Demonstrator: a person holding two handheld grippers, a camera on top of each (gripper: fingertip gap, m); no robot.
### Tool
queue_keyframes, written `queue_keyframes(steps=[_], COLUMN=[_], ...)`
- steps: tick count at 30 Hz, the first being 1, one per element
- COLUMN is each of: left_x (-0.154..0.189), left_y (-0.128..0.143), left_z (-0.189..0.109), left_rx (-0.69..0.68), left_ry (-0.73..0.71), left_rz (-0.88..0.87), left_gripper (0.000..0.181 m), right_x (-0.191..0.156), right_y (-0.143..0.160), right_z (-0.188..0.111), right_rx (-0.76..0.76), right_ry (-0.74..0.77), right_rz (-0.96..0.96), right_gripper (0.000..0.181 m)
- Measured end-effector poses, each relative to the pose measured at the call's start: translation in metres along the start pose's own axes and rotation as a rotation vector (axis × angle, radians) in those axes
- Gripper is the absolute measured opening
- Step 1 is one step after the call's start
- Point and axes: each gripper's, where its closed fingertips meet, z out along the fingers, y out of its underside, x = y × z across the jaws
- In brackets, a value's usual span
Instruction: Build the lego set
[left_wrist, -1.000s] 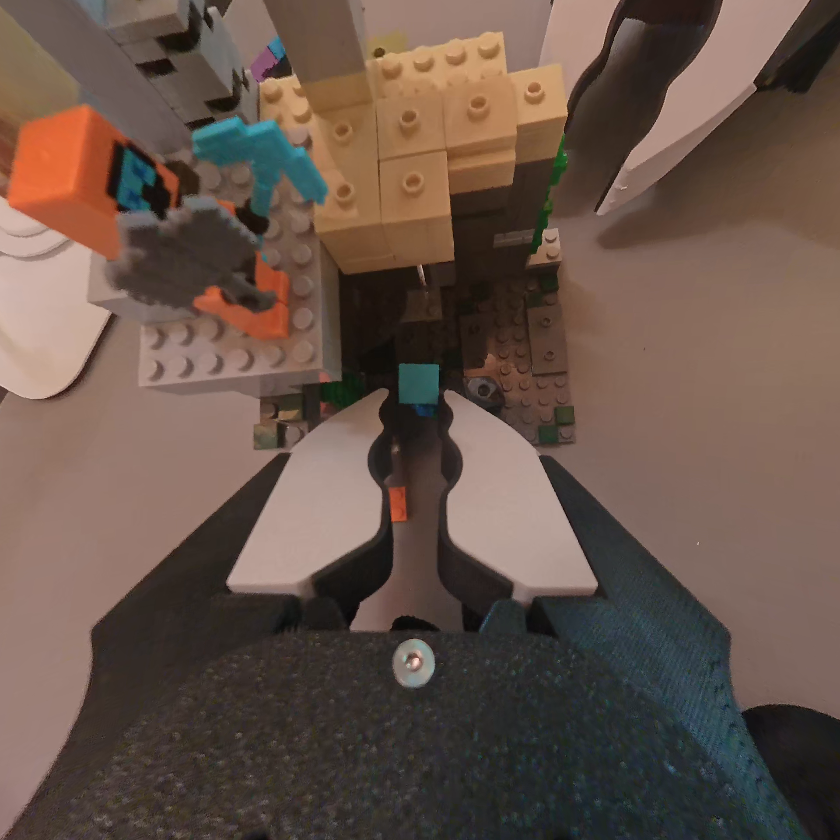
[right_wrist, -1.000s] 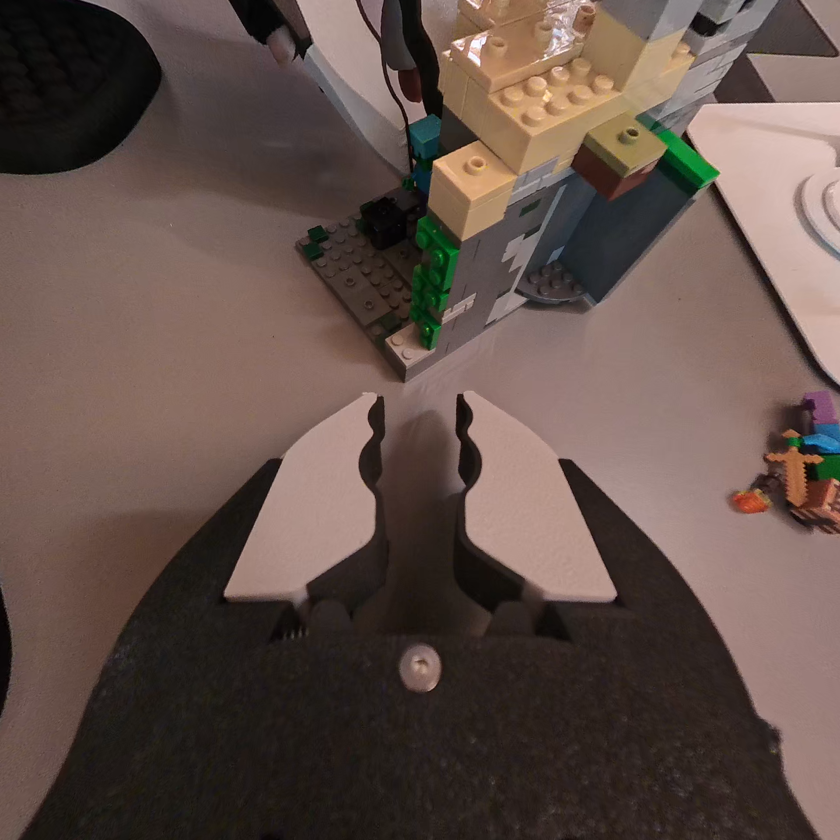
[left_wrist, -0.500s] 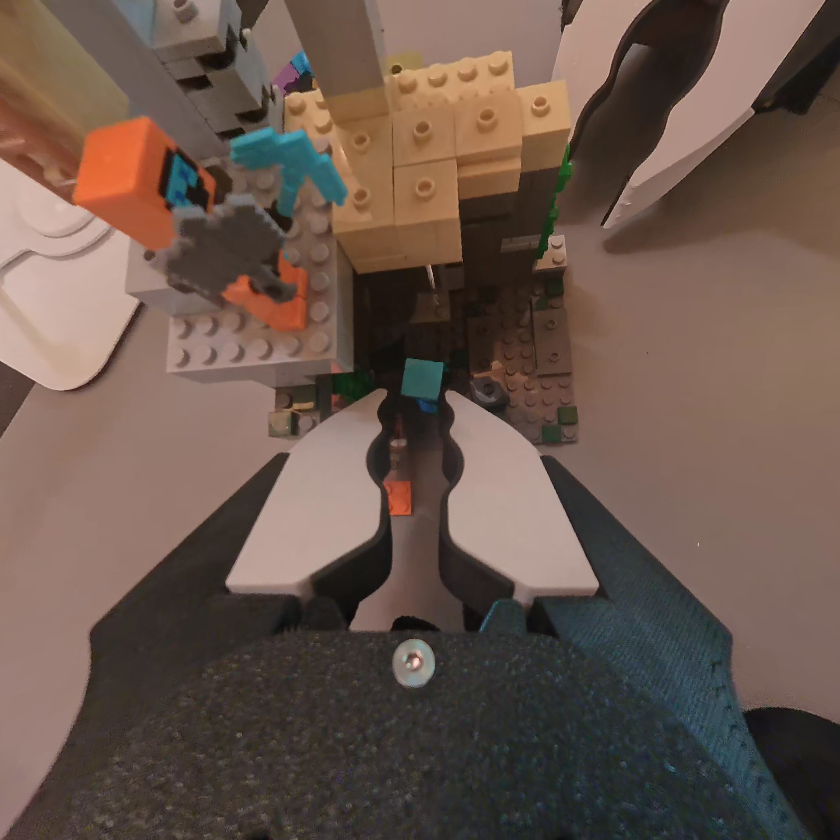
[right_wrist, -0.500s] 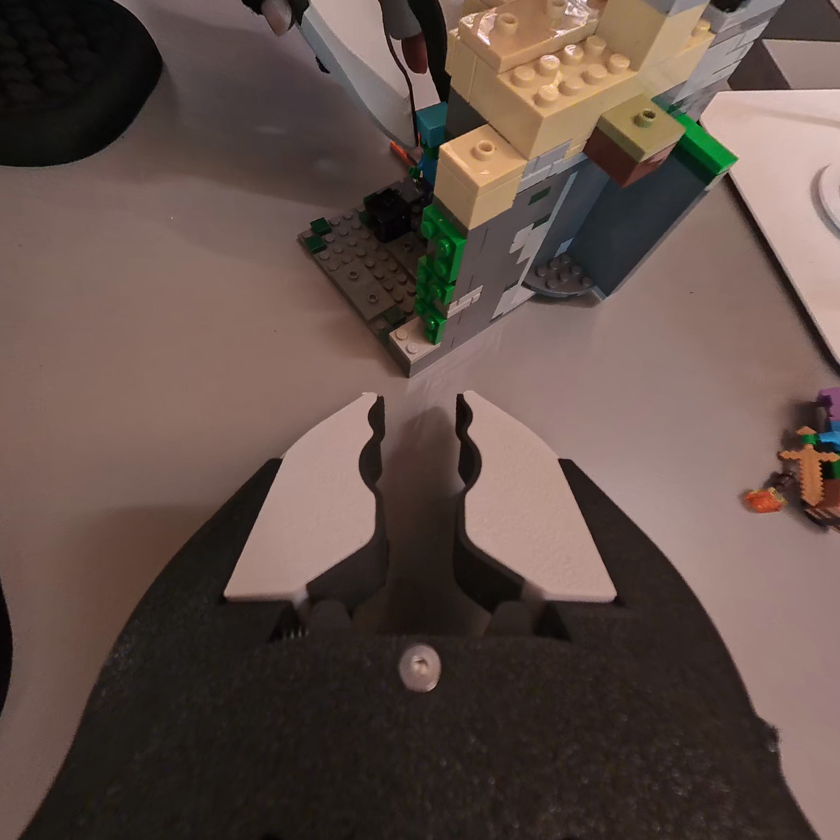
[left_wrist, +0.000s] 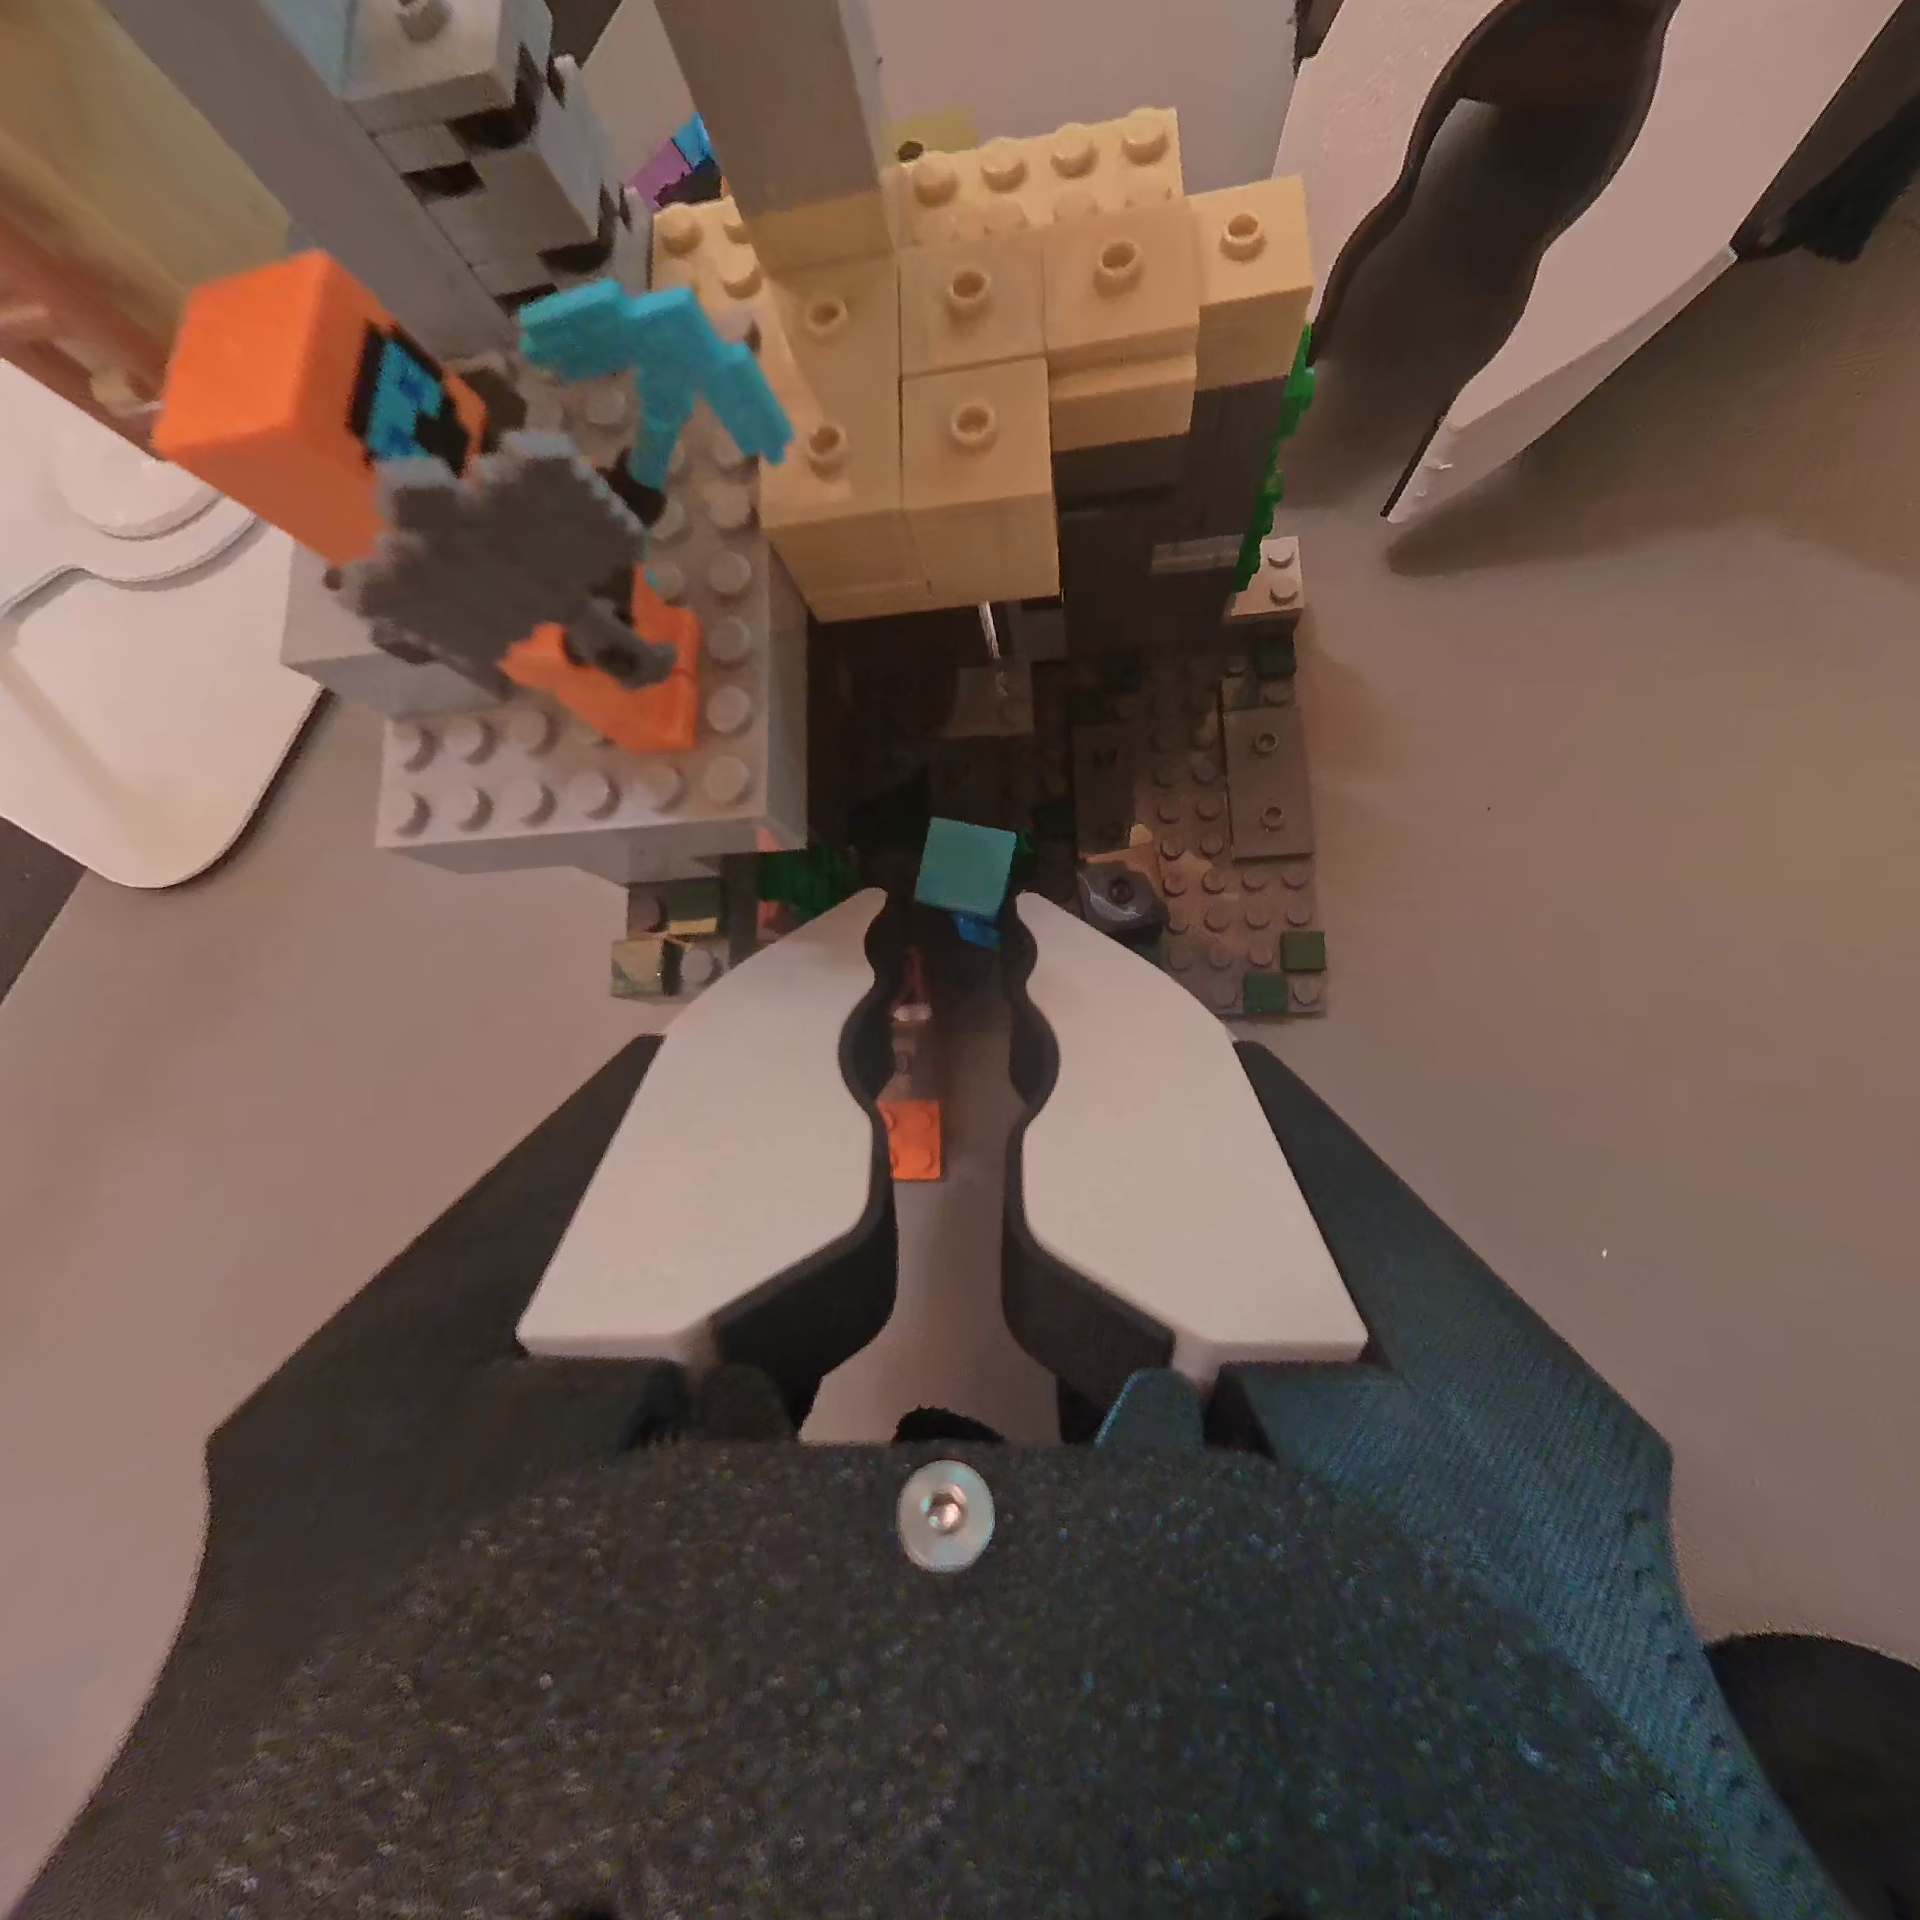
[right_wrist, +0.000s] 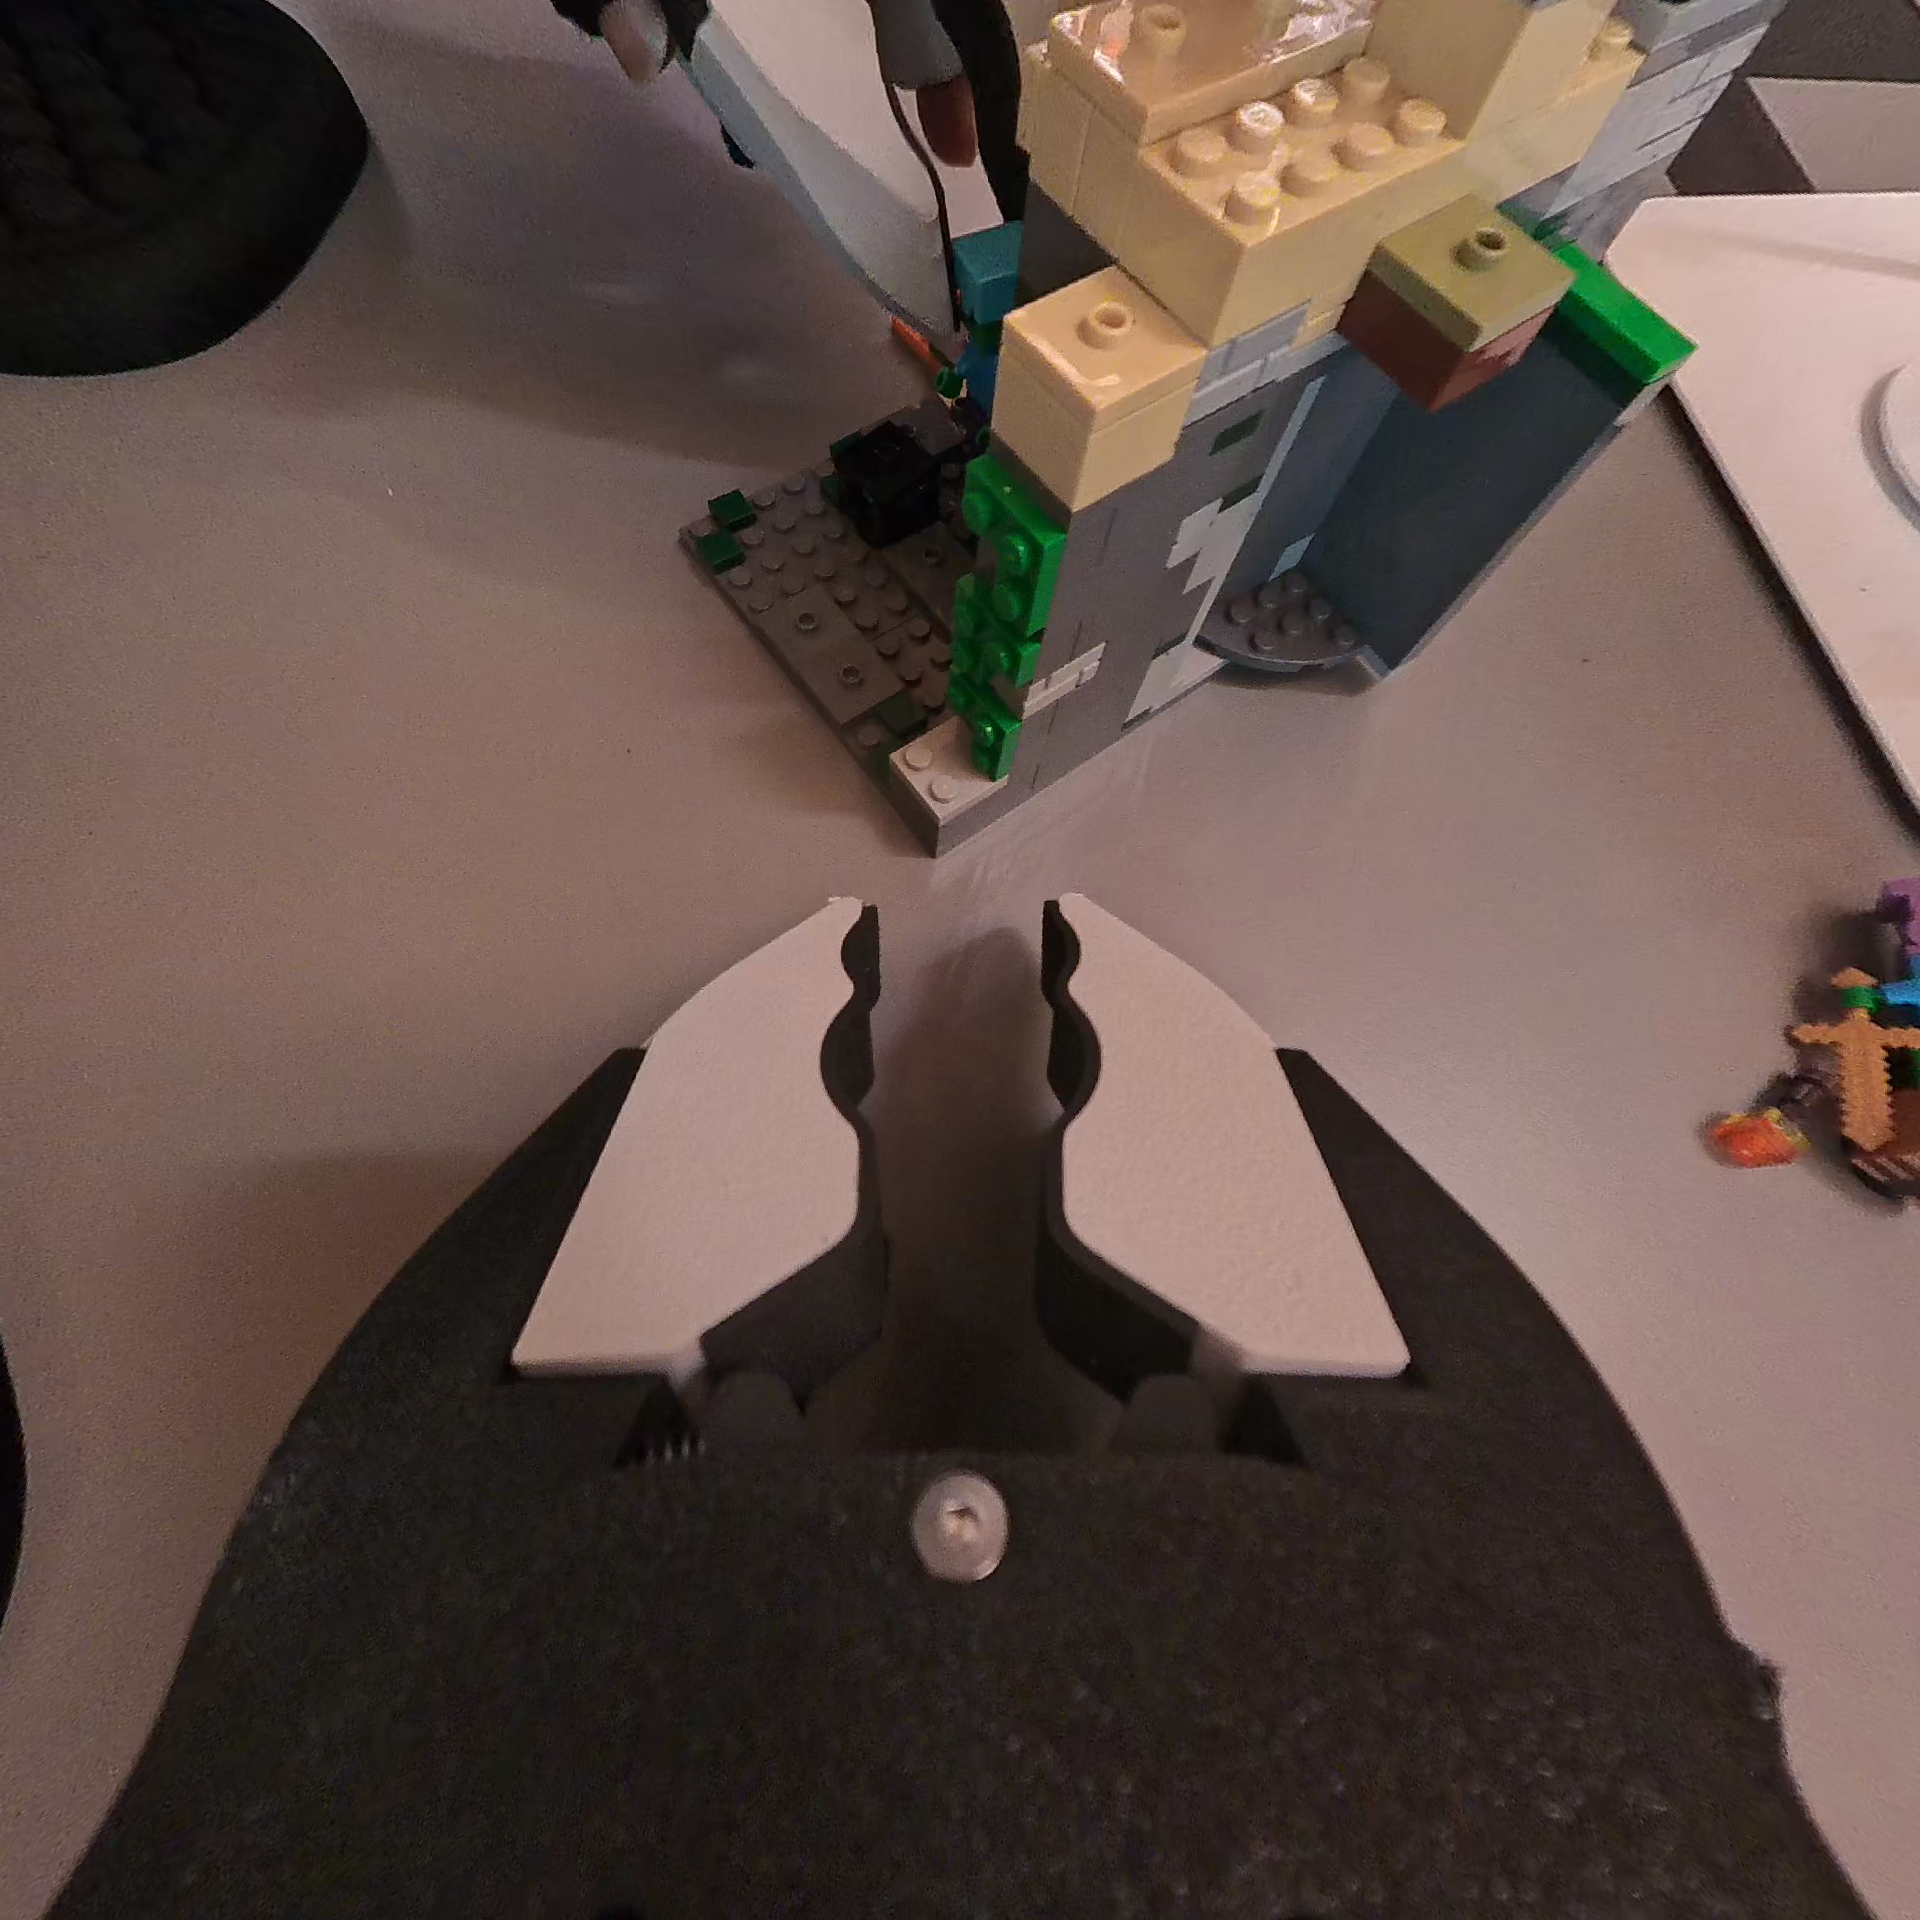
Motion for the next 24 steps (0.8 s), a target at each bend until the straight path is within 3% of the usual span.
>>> queue_keyframes(steps=[24], left_x=[-0.0017], left_y=[0.0065], left_z=[-0.0007], left_rx=[-0.116], left_ry=[0.061], left_rz=[0.114], left_gripper=[0.014], right_x=[-0.0015], right_y=[0.0002], right_z=[0.0004], right_rx=[0.002], right_ry=[-0.006], right_rz=[0.004], right_gripper=[0.03])
